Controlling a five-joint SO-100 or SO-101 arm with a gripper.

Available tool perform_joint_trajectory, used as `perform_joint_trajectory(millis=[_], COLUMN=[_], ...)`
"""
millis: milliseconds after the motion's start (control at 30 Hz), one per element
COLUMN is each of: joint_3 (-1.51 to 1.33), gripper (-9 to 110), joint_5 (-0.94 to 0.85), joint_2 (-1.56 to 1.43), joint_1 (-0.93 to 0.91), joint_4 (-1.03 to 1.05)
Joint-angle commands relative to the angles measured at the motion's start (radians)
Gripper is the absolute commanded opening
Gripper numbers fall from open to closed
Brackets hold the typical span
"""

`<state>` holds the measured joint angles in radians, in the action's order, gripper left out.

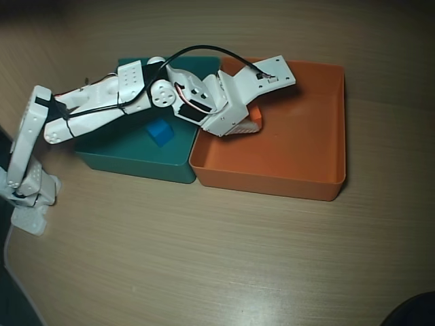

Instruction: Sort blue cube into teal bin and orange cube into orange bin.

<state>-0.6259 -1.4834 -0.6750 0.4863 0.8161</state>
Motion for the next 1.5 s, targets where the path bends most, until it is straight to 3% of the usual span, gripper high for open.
perform_joint_trajectory(millis=[0,100,300,500,900,1233,1467], joint_3=[0.095,0.097,0.095,0.101,0.083,-0.143,-0.288], gripper=[-5,-2,19,31,29,-7,-5], joint_5=[0.009,0.014,0.017,0.017,0.018,0.018,0.012], joint_2=[-0.04,-0.04,-0.04,-0.04,-0.183,-0.456,-0.609], joint_1=[0.003,0.011,0.008,0.006,-0.008,-0.011,-0.031], joint_4=[-0.014,-0.014,-0.014,-0.014,0.003,-0.011,-0.014])
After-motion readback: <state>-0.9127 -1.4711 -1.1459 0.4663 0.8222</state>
